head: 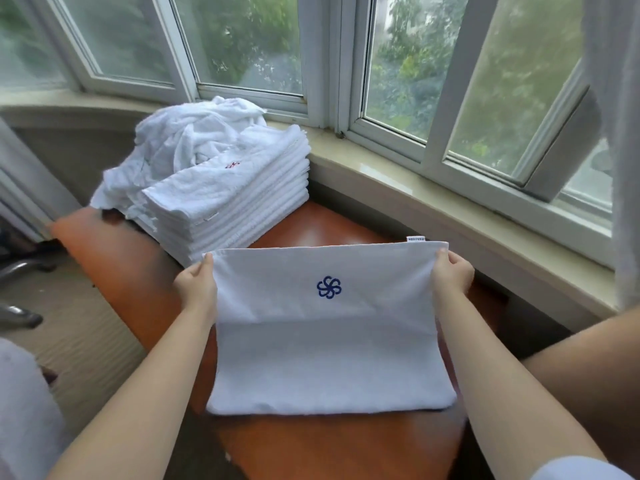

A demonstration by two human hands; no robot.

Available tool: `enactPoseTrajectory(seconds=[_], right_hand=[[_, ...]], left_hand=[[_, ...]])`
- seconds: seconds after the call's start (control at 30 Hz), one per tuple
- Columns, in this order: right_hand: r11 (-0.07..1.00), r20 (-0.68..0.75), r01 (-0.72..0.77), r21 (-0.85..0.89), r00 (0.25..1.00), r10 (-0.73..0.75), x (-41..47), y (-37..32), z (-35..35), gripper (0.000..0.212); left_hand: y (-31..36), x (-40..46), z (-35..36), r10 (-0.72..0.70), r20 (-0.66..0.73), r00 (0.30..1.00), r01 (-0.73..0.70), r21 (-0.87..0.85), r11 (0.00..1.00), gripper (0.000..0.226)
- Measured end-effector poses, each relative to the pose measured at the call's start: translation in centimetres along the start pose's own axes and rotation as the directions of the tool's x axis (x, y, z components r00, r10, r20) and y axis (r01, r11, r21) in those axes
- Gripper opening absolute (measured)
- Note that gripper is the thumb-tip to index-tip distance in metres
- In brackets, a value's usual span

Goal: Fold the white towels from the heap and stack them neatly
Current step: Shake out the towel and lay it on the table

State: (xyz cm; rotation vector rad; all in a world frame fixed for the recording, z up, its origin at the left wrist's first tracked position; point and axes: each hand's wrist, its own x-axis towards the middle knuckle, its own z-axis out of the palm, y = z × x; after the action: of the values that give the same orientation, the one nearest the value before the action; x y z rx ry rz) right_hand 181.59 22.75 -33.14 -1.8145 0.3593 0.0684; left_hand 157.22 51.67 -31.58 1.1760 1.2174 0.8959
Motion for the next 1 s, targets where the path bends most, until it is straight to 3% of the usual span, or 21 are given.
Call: enactPoseTrajectory(seconds=[0.13, 0.3, 0.43, 0.63, 0.77, 1.0], right_hand=[[0.992, 0.046, 0.065, 0.110, 0.996, -0.070, -1.8, -3.9, -2.9, 0.036], [0.935, -0.014, 0.162, 0.316, 0.986, -0.166, -5.0, -8.4, -6.8, 0.025], [0.874, -0.015, 0.167, 0.455, 0.984, -0.180, -6.9, -10.9, -9.4, 0.023], [0.831, -0.052, 0.248, 0.499, 0.965, -0.256, -7.2, -13.1, -11.4, 0.026], [0.853, -0.082, 0.246, 0.460, 0.968, -0.235, -7.0, -12.7, -11.5, 0.027], [0.902, -0.066, 0.109, 0.418, 0.994, -0.090, -5.4, -10.1, -9.5, 0.026]], left_hand=[[4.8, -3.6, -1.5, 0.229, -0.010, 0.973, -0.229, -0.089, 0.969, 0.029], [9.4, -6.9, -4.1, 0.411, -0.071, 0.909, -0.417, -0.094, 0.904, 0.026], [12.1, -8.6, -5.7, 0.478, -0.126, 0.869, -0.492, -0.137, 0.860, 0.032], [13.7, -9.8, -6.6, 0.561, -0.144, 0.815, -0.578, -0.134, 0.805, 0.032], [12.2, -9.6, -6.1, 0.497, -0.122, 0.859, -0.509, -0.101, 0.855, 0.037], [8.5, -6.8, -3.6, 0.405, -0.079, 0.911, -0.410, -0.052, 0.911, 0.030]])
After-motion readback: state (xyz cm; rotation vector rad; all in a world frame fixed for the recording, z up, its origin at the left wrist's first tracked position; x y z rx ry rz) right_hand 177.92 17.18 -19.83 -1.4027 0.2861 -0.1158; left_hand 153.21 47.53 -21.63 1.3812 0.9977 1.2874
